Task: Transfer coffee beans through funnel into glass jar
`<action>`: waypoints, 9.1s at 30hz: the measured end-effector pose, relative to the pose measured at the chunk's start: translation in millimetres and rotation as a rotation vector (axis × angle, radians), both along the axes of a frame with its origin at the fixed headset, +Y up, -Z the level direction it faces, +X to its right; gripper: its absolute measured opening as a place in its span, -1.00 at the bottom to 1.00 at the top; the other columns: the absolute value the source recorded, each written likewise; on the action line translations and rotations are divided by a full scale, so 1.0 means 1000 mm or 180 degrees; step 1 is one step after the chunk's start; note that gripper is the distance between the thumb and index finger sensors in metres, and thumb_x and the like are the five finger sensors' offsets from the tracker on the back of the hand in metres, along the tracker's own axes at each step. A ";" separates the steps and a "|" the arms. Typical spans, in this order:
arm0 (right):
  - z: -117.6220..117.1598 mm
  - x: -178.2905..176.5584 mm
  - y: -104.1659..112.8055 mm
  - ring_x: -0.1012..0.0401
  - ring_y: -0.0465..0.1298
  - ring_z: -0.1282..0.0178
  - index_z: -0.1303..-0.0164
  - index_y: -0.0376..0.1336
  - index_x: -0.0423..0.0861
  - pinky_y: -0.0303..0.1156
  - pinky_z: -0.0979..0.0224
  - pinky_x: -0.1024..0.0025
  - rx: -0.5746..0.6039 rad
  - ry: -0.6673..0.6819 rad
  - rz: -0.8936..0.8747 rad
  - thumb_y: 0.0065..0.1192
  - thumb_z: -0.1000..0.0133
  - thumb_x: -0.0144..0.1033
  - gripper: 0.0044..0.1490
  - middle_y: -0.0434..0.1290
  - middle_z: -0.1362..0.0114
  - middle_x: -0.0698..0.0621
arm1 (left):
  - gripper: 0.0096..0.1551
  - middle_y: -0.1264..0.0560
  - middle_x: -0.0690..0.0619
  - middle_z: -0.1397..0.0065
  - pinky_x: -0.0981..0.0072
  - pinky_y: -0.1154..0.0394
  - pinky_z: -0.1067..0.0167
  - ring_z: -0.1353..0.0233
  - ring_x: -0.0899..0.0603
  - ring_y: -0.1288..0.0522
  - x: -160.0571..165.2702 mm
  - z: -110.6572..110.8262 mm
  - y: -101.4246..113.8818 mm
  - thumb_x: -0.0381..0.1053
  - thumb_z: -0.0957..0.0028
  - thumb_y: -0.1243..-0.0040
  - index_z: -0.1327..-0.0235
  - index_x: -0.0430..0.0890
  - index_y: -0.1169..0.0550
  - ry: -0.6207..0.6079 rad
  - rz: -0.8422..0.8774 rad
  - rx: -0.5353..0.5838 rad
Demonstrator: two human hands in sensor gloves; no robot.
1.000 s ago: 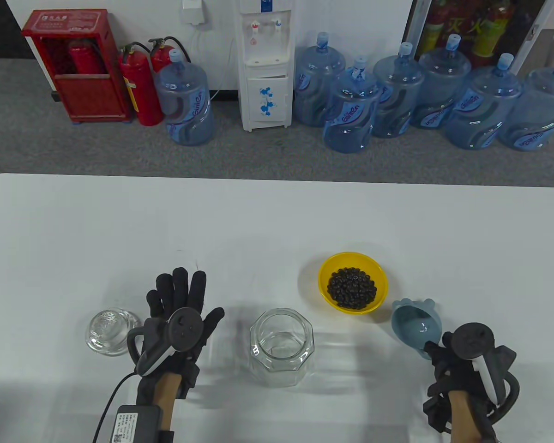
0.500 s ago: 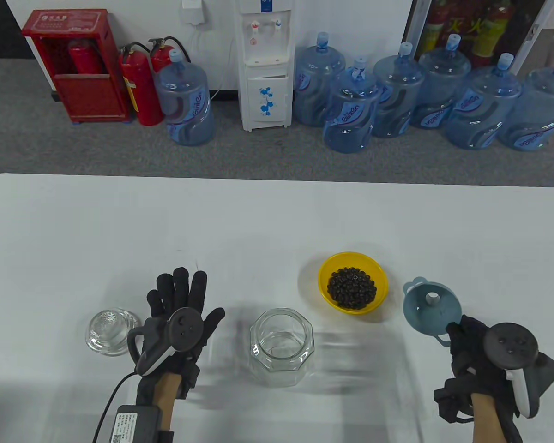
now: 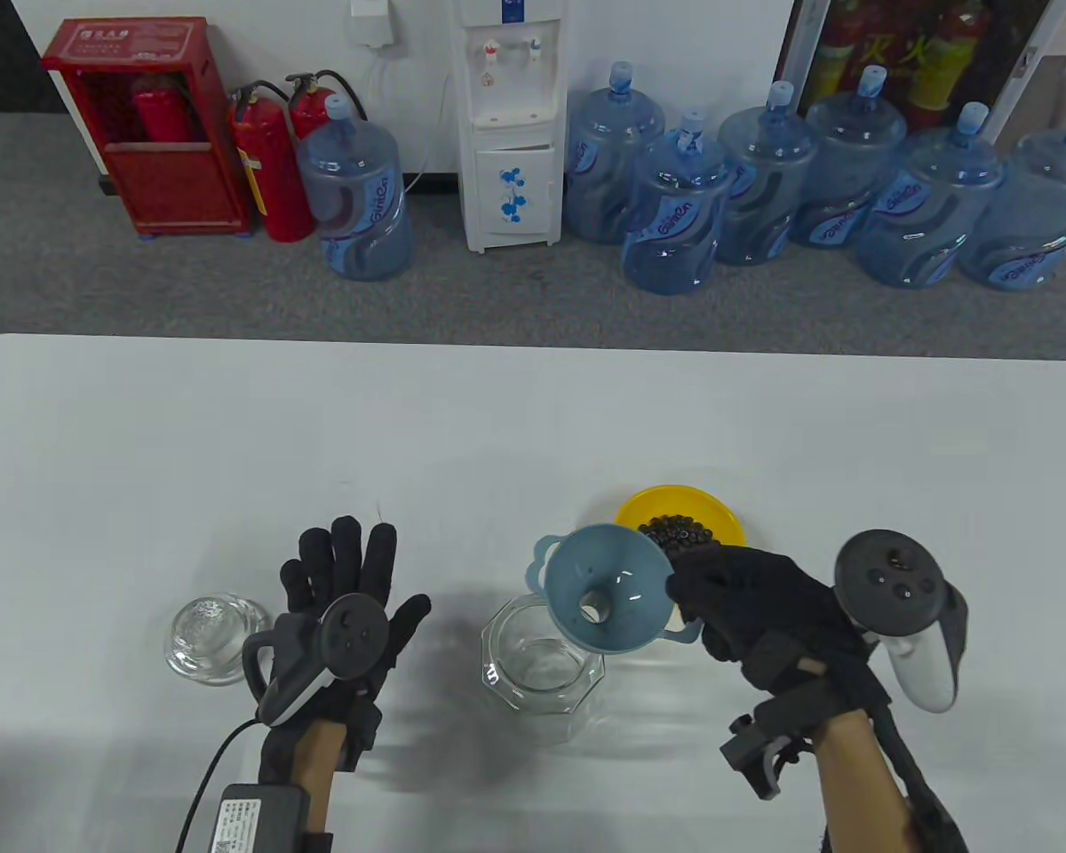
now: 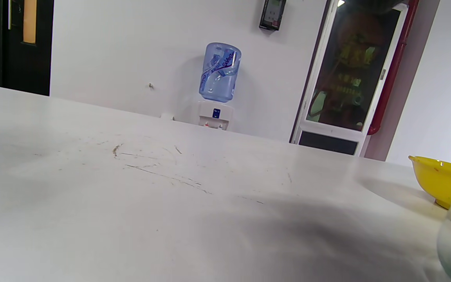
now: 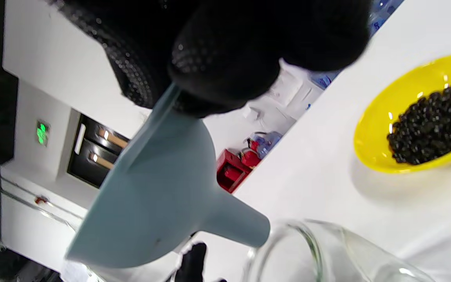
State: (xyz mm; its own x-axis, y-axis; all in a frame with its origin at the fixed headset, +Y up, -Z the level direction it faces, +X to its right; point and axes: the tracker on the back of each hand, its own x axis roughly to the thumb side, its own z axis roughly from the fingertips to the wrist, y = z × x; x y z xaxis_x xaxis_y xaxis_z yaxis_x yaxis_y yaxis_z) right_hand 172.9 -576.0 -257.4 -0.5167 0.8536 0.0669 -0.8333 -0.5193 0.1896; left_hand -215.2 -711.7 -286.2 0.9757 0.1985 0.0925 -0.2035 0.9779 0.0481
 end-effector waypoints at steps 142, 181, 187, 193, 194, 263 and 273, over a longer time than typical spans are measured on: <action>-0.013 -0.043 -0.015 0.15 0.80 0.11 -0.36 0.33 -0.29 0.80 0.07 0.33 0.1373 -0.0752 0.0818 0.52 -0.24 -0.29 -0.42 0.57 -0.21 -0.23 | -0.05 0.26 -0.15 -0.76 -0.26 0.29 -0.46 -0.68 -0.42 0.33 -0.007 0.001 -0.003 0.43 -0.17 0.17 -0.71 0.12 0.13 0.0071 -0.0015 -0.0303; -0.012 -0.047 -0.017 0.09 0.79 0.03 -0.35 0.34 -0.17 0.78 -0.01 0.24 0.1469 -0.0584 0.0777 0.53 -0.24 -0.28 -0.46 0.57 -0.26 -0.16 | -0.04 0.28 -0.15 -0.76 -0.27 0.30 -0.46 -0.67 -0.43 0.35 -0.007 0.000 -0.003 0.43 -0.17 0.17 -0.71 0.12 0.15 0.0103 -0.0060 -0.0394; -0.011 -0.047 -0.017 0.09 0.79 0.03 -0.35 0.34 -0.16 0.77 -0.02 0.24 0.1483 -0.0571 0.0771 0.53 -0.24 -0.28 -0.47 0.57 -0.26 -0.15 | -0.04 0.28 -0.16 -0.76 -0.27 0.31 -0.46 -0.67 -0.43 0.35 -0.007 0.000 -0.003 0.43 -0.17 0.17 -0.71 0.12 0.15 0.0102 -0.0063 -0.0404; -0.011 -0.049 -0.018 0.09 0.79 0.01 -0.35 0.35 -0.14 0.77 -0.03 0.23 0.1520 -0.0558 0.0763 0.54 -0.23 -0.27 -0.47 0.57 -0.27 -0.14 | -0.04 0.28 -0.16 -0.75 -0.27 0.31 -0.46 -0.67 -0.43 0.35 -0.007 0.000 -0.004 0.44 -0.17 0.17 -0.71 0.12 0.15 0.0104 -0.0066 -0.0418; -0.010 -0.049 -0.018 0.09 0.79 0.01 -0.35 0.35 -0.14 0.77 -0.03 0.23 0.1524 -0.0554 0.0760 0.54 -0.23 -0.27 -0.47 0.57 -0.27 -0.14 | -0.04 0.29 -0.16 -0.75 -0.27 0.31 -0.46 -0.67 -0.43 0.35 -0.007 0.000 -0.004 0.44 -0.17 0.18 -0.71 0.12 0.16 0.0108 -0.0067 -0.0426; 0.016 0.178 -0.127 -0.04 0.53 -0.36 -0.68 0.19 -0.25 0.54 -0.32 0.13 -0.0057 -0.3091 0.1242 0.35 -0.34 0.13 -0.08 0.31 -0.58 -0.32 | -0.04 0.30 -0.17 -0.75 -0.28 0.31 -0.45 -0.66 -0.44 0.37 -0.007 -0.003 -0.007 0.44 -0.17 0.18 -0.71 0.12 0.16 0.0249 -0.0128 -0.0573; 0.031 0.033 -0.038 0.04 0.39 -0.65 -0.63 0.27 0.02 0.32 -0.62 -0.07 0.2038 -0.0723 0.1287 0.35 -0.29 0.12 -0.26 0.26 -0.73 -0.04 | -0.04 0.31 -0.17 -0.75 -0.28 0.32 -0.45 -0.66 -0.44 0.37 -0.008 -0.002 -0.008 0.44 -0.17 0.18 -0.71 0.12 0.16 0.0189 -0.0083 -0.0568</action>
State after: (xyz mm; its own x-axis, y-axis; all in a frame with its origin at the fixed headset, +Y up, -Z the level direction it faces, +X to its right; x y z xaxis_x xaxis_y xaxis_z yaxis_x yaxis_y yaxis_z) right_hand 206.1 -613.9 -226.1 -0.8386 0.4277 0.3373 -0.5390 -0.7409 -0.4007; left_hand -222.9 -719.9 -288.0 0.9835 0.1810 0.0002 -0.1798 0.9769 -0.1153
